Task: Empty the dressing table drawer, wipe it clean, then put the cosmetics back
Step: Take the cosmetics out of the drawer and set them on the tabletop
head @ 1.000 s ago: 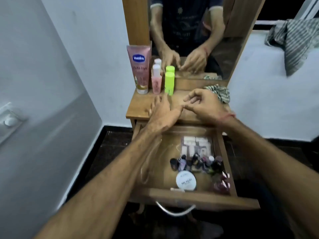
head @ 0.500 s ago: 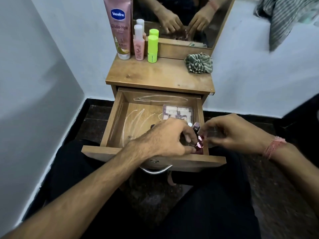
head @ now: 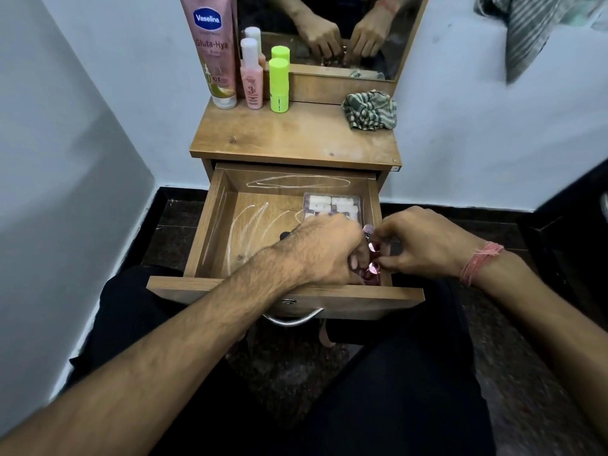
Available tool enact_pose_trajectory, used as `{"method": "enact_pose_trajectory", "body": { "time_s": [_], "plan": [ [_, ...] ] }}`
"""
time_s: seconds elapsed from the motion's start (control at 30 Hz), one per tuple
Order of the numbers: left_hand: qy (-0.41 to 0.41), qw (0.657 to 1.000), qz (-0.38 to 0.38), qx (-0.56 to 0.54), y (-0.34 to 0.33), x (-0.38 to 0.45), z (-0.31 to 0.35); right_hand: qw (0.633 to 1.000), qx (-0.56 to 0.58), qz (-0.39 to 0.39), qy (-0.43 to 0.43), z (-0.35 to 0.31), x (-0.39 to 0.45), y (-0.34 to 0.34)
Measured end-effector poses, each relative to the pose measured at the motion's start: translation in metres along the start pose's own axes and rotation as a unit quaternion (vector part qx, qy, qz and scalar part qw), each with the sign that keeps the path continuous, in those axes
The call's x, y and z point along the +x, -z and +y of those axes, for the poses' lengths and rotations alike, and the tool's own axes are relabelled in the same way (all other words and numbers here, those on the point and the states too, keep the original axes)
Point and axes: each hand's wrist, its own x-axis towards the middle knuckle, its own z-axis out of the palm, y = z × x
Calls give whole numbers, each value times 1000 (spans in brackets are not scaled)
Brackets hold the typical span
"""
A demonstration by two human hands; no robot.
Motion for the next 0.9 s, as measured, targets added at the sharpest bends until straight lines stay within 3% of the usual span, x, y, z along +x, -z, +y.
{"method": "enact_pose_trajectory", "body": {
  "time_s": [0.37, 0.6, 0.77, 0.9],
  "plan": [
    [-5, 998, -5, -55, 5, -19, -29, 998, -26, -26, -45, -11, 6, -5],
    [19, 995, 24, -95, 29, -52, -49, 999, -17, 22, -31, -19, -4, -6],
    [45, 979, 112, -165, 67, -62, -73, 992, 110, 52, -10, -22, -14, 35],
    [38, 959, 216, -178, 103, -50, -95, 973, 183, 135, 29, -20, -2, 77]
  ]
}}
